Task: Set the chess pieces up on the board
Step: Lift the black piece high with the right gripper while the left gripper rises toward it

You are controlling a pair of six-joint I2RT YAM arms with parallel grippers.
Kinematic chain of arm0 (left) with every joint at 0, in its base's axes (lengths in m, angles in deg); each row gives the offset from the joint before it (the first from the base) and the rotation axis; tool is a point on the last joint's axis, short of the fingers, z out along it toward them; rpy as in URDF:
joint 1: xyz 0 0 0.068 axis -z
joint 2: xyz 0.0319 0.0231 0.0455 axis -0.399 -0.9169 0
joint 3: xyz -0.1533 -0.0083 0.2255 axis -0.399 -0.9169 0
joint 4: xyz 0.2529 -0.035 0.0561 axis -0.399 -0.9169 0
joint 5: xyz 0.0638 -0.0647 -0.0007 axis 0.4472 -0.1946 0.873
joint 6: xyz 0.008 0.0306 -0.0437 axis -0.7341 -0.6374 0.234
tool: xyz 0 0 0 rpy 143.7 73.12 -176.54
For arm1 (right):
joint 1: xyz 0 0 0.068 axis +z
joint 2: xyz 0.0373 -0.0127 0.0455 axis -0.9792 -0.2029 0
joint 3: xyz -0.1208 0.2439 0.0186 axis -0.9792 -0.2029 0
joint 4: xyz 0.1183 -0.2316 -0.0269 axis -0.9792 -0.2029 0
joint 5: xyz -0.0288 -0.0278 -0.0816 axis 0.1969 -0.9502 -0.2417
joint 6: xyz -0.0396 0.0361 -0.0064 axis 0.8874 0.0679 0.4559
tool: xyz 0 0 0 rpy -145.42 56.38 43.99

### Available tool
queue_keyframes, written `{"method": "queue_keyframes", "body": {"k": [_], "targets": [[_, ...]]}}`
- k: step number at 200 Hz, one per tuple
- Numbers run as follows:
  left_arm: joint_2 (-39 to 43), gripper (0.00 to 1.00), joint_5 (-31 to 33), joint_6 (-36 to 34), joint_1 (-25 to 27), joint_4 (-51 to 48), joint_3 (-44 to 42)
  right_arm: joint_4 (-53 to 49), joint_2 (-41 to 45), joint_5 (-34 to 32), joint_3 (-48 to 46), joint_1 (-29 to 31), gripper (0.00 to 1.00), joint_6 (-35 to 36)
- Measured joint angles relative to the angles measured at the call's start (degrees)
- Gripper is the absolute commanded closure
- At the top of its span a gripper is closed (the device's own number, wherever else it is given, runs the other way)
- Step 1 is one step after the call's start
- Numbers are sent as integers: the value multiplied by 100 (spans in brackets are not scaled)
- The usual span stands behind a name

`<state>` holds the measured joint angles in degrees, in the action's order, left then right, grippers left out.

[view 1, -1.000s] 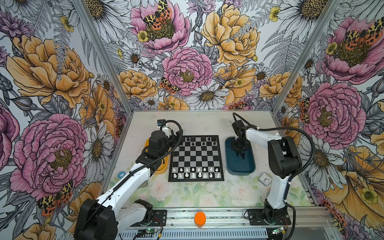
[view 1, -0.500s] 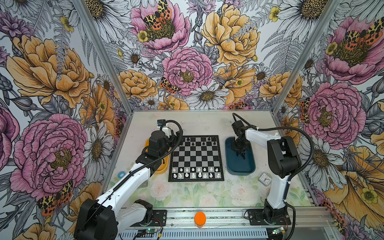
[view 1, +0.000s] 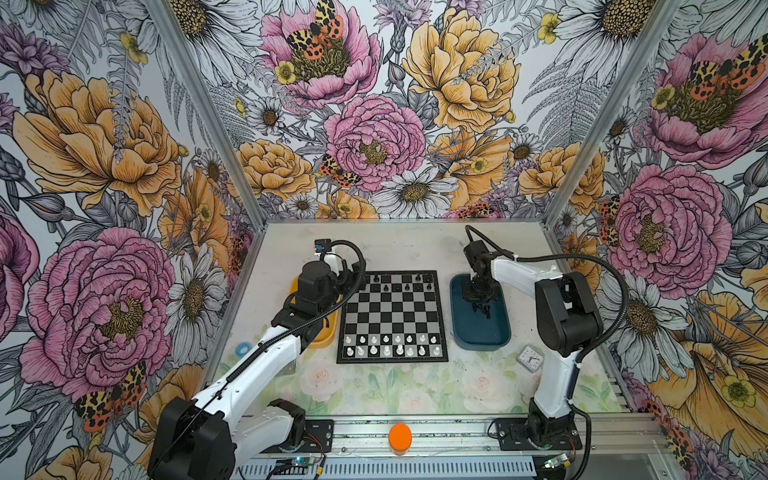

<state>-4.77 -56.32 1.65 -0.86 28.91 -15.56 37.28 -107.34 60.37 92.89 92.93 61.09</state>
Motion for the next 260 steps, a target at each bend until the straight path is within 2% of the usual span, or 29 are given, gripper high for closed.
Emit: {"method": "queue_keyframes", "body": {"k": [65,110,153,205,234,260], "targets": [[-81,7,-339,26,315,321,22,153,1045,238,-9,0,100,-350],[-105,10,-780,50,839,1222,22,774,2181,605,-166,0,100,-798],[-466,14,-1185,66,1462,2588,22,1644,3067,957,-345,9,100,-1331],[-1331,14,-1482,42,2044,4704,13,2592,3593,1255,-570,216,100,-1808],[-1932,19,-1526,42,2299,6083,-15,3053,3915,1399,-748,310,100,-2020],[-2352,23,-1510,-4,2439,6736,17,3401,4225,1513,-817,337,100,-2168]]}}
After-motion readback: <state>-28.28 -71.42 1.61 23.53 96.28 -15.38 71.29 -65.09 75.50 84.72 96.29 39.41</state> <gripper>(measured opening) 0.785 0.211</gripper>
